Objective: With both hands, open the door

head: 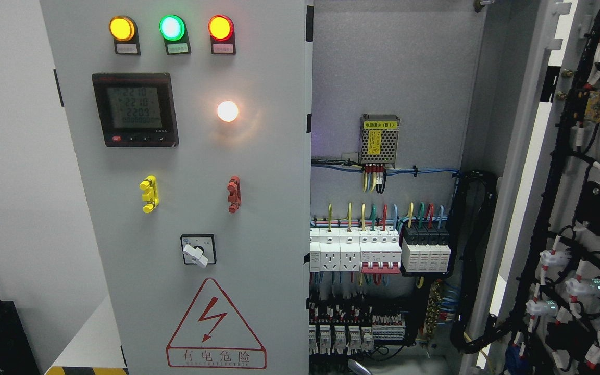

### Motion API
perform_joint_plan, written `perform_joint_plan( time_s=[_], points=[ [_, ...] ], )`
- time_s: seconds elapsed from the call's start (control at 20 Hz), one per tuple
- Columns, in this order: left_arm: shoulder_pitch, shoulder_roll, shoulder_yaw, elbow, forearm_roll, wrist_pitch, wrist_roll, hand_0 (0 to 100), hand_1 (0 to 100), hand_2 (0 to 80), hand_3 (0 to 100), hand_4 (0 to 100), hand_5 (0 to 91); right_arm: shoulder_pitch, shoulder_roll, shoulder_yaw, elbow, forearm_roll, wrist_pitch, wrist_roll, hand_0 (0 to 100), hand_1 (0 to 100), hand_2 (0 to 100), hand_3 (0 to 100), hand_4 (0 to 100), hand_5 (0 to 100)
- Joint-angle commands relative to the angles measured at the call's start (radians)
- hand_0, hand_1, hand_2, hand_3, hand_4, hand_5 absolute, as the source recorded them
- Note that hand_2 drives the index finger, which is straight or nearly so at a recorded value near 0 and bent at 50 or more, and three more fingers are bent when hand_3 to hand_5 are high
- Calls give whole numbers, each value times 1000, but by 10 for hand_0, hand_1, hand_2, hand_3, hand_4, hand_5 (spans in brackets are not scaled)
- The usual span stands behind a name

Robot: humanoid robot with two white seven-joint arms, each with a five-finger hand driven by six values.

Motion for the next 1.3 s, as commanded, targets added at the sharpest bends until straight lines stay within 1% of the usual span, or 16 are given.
perform_joint_plan(
  time_s=[0.0,0.1,0.2,0.35,0.45,0.6,0.75,1.25],
  points=[
    [0,0,0,0,0,-5,0,0,0,0,0,0,0,-100,36,-8,48,-7,50,-7,386,0,0,0,0,0],
    [1,0,0,0,-1,-3,0,0,0,0,0,0,0,-125,38,-10,53,-8,83,-7,386,0,0,0,0,0],
    [0,0,0,0,0,-3,0,0,0,0,0,0,0,-146,38,-8,56,-16,97,-6,386,0,0,0,0,0],
    [1,0,0,0,0,-3,0,0,0,0,0,0,0,-189,39,-10,79,-65,162,-7,386,0,0,0,0,0],
    [1,0,0,0,0,-3,0,0,0,0,0,0,0,-214,47,-11,102,-73,166,-7,386,0,0,0,0,0],
    [0,0,0,0,0,-3,0,0,0,0,0,0,0,-238,48,-10,127,-73,175,-6,386,0,0,0,0,0],
    [0,0,0,0,-1,-5,0,0,0,0,0,0,0,-255,48,-10,148,-77,212,-4,386,0,0,0,0,0],
    [1,0,0,0,0,-5,0,0,0,0,0,0,0,-323,47,-3,261,-79,213,-4,386,0,0,0,0,0]
  ],
)
